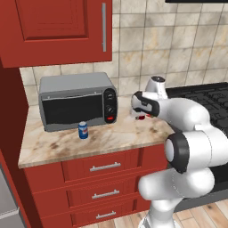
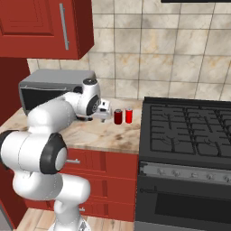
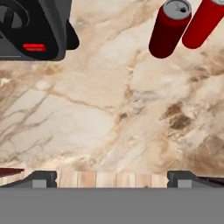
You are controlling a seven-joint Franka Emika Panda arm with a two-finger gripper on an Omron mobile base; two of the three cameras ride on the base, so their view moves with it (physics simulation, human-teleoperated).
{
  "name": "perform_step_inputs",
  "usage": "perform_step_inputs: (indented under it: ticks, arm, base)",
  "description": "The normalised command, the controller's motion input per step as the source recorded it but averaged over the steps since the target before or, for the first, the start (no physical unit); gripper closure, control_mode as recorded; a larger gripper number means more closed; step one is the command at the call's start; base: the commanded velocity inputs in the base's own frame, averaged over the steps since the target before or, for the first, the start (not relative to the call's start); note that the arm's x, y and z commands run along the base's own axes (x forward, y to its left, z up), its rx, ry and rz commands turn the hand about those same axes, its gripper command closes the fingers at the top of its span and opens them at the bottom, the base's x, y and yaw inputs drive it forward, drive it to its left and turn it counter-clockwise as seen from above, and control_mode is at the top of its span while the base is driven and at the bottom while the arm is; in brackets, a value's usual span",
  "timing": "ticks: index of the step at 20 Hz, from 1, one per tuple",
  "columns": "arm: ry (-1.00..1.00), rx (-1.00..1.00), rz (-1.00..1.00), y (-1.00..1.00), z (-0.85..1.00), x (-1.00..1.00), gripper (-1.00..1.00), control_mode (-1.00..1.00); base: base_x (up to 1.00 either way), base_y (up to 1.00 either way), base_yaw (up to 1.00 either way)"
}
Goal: Four empty soda cans are scattered around the kitchen. Gather all the cans and cluster them next to the stove for recycling.
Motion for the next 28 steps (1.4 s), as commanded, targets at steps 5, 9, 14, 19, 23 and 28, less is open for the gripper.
perform_step_inputs:
  ticks: [5, 9, 14, 19, 23, 28]
  arm:
    - [0.01, 0.0, 0.17, 0.29, 0.0, -0.3, -1.0, -1.0]
    - [0.01, 0.0, 0.17, 0.24, 0.02, -0.23, -1.0, -1.0]
    - [0.03, 0.0, 0.13, 0.21, 0.1, -0.14, -1.0, -1.0]
    - [0.03, 0.0, 0.08, 0.34, 0.01, -0.02, -1.0, -1.0]
    - [0.03, -0.01, 0.02, 0.37, 0.0, 0.0, -1.0, -1.0]
    - [0.01, -0.01, 0.0, 0.33, 0.0, 0.0, -1.0, -1.0]
  base:
    - [0.0, 0.0, 0.0]
    - [0.0, 0.0, 0.0]
    - [0.0, 0.0, 0.0]
    - [0.0, 0.0, 0.0]
    - [0.0, 0.0, 0.0]
    - [0.0, 0.0, 0.0]
